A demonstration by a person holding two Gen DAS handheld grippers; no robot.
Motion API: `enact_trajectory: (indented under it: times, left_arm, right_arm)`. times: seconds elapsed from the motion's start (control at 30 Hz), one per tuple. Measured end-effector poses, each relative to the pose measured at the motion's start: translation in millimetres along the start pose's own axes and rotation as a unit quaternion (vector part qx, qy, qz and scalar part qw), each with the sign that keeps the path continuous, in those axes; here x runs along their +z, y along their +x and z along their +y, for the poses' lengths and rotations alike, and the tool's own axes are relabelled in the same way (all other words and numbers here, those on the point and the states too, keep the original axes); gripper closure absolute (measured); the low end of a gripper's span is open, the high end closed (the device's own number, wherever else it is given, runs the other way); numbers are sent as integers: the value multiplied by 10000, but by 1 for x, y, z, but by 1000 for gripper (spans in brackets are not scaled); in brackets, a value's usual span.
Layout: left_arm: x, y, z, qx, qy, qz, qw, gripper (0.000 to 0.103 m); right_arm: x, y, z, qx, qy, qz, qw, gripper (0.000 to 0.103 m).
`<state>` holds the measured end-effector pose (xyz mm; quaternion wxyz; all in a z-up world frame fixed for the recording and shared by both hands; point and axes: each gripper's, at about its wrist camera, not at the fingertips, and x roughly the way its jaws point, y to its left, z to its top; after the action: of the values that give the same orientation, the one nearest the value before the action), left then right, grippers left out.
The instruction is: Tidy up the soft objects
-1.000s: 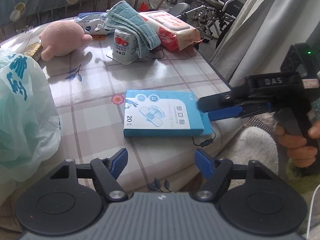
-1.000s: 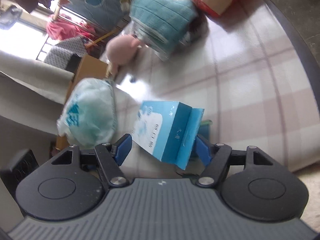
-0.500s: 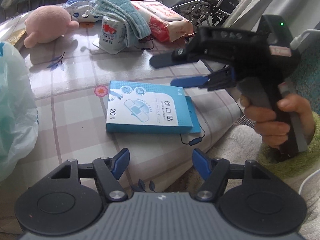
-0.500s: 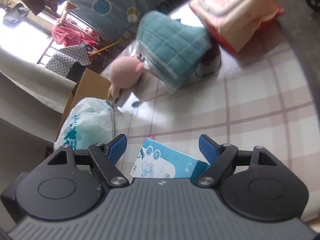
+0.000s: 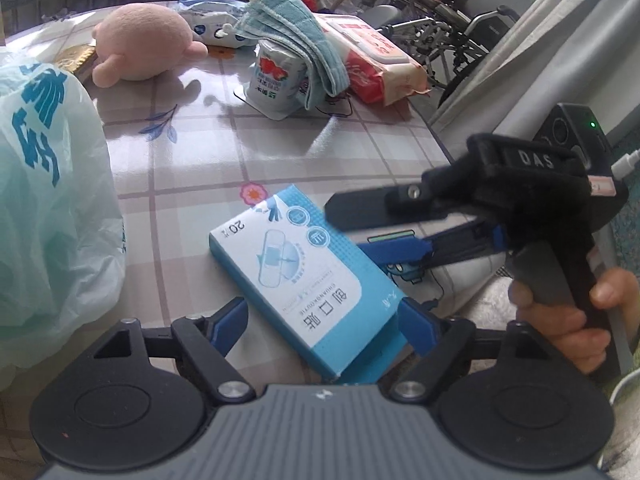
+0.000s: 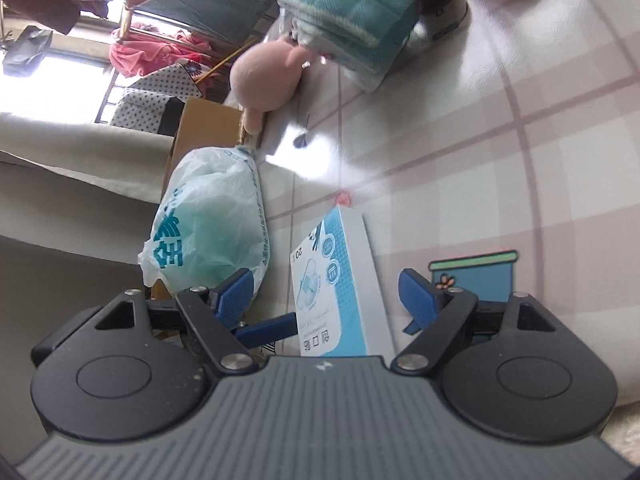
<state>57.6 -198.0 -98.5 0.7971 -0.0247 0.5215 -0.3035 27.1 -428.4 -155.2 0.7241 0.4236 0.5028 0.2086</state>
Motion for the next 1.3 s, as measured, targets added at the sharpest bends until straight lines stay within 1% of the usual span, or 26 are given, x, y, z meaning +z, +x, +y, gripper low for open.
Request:
enact_trajectory:
  times: [0.03,0.07,0.13,0.2,0.27,0.33,0.37,0.43,0.5,0.57,0.6,0.67,0.77,0.83,0.9,1.0,1.03,1.07,1.1,1.13,1.17,1.2,1.23,1.27,1.3]
  left_arm:
    - [1,1,-1,93,-1,-4,10000,14]
    - [2,3,-1,206,7,-29,9998,13]
    - [3,6,-2,381,53,-42,9993,13]
    - [4,9,-1,421,30,6,9991,14]
    - [5,12,-1,532,51,39,9986,15]
    - [5,16,-1,600,46,55,9982,15]
    - [6,17,0,612,27,50,9981,16]
    - [8,17,1,637,2,-11,9980,16]
    - [8,17,5,630,-63,-46,9980,17]
    - [8,17,7,587,-89,-73,9982,17]
    - [8,16,8,575,-90,-79,9983,17]
    - [7,15,9,548,-75,-92,9984,17]
    - [7,15,9,538,-36,-106,9985,17]
    - [7,15,10,533,-14,-111,9985,17]
    - [7,16,10,524,1,-111,9986,17]
    - [8,16,10,501,2,-102,9987,17]
    - [8,16,11,495,0,-100,9987,17]
    - [8,16,11,493,0,-101,9987,17]
    - [8,16,11,494,2,-101,9987,17]
    - [8,16,11,501,10,-104,9987,17]
    - [9,16,11,506,19,-106,9987,17]
    - [8,16,11,510,24,-109,9986,17]
    - [8,16,11,514,23,-111,9986,17]
    - [9,16,11,522,24,-111,9986,17]
    - [9,16,11,534,28,-111,9985,17]
  right_arm:
    - [-1,4,1,108,15,97,9999,22]
    - [-2,9,4,201,0,197,9996,22]
    - [-4,12,8,312,-36,277,9991,22]
    - [-3,12,6,443,83,327,9984,22]
    - [3,5,4,395,120,219,9989,22]
    - [14,-10,13,167,-142,-128,9997,22]
    - [21,-18,21,18,-372,-353,9987,22]
    - [33,-31,41,-354,-924,-810,9918,22]
    - [48,-38,65,-842,-1655,-1264,9744,21]
    - [66,-35,81,-1193,-2182,-1504,9568,20]
    - [77,-32,85,-1338,-2358,-1551,9500,20]
    - [100,-22,90,-1581,-2599,-1534,9402,20]
    - [134,-3,89,-1882,-2879,-1321,9297,20]
    - [151,12,89,-2166,-2975,-1277,9210,20]
    - [165,27,88,-2291,-3077,-1151,9163,20]
    - [183,45,84,-2330,-3035,-906,9194,21]
    - [189,51,83,-2330,-2982,-830,9219,23]
    - [193,58,82,-2345,-2932,-739,9239,32]
    - [196,60,80,-2380,-2885,-695,9248,38]
    - [197,62,78,-2401,-2838,-663,9259,49]
    - [198,63,77,-2313,-2795,-671,9294,57]
    - [198,61,77,-2267,-2770,-698,9311,74]
    - [196,61,78,-2311,-2773,-764,9295,89]
    - [195,58,80,-2415,-2793,-852,9254,89]
    - [189,53,81,-2411,-2809,-960,9240,89]
